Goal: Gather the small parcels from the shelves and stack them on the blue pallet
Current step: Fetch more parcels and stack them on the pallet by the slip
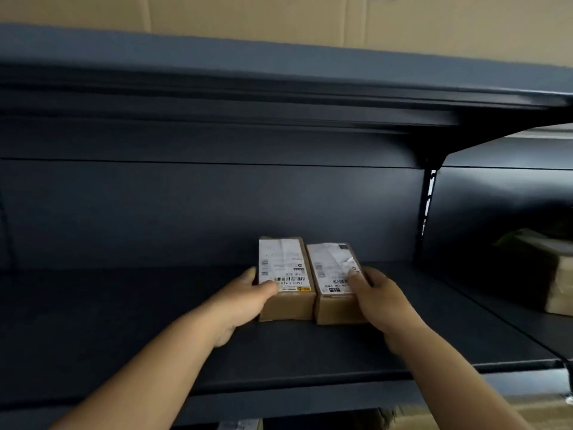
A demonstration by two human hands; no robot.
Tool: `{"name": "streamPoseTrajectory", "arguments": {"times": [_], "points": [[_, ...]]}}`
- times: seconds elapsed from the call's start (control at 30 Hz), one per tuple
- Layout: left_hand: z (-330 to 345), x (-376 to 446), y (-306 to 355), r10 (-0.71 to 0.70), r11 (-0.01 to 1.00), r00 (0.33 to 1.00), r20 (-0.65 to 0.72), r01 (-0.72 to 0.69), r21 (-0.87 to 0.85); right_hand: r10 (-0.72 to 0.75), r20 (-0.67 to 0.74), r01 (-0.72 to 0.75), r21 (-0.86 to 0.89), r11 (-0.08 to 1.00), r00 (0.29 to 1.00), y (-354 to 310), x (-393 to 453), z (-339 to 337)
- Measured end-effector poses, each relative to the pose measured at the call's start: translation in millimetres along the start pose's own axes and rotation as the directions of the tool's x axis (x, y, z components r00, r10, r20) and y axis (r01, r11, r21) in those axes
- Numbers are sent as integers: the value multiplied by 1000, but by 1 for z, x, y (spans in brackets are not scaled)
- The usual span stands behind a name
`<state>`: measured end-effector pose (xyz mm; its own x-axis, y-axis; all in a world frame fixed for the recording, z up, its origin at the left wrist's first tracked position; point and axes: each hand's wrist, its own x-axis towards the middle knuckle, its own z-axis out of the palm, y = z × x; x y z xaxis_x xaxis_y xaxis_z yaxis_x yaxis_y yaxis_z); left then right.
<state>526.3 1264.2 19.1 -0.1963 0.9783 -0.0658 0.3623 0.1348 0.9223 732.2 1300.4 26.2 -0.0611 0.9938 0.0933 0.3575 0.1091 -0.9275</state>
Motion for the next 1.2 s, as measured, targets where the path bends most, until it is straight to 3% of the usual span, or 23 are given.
{"name": "streamPoseTrajectory", "arguments": {"times": [0.27, 0.6, 1.03, 1.2], "points": [[-29, -40, -11, 42, 967, 987, -154, -79, -242, -92, 111, 49, 340, 939, 990, -13, -12, 33], [-125, -121, -45, 45, 943, 921, -387, -167, -288, -228, 232, 87, 495, 865, 946, -67, -57, 135], [-322, -306, -135, -22, 941, 726, -687, -216, -259, -376, 412, 64, 599, 798, 830, -164, -213, 352], [-385, -377, -168, -52, 950, 636, -770, -207, -235, -431, 532, 20, 613, 790, 729, -197, -279, 421]]}}
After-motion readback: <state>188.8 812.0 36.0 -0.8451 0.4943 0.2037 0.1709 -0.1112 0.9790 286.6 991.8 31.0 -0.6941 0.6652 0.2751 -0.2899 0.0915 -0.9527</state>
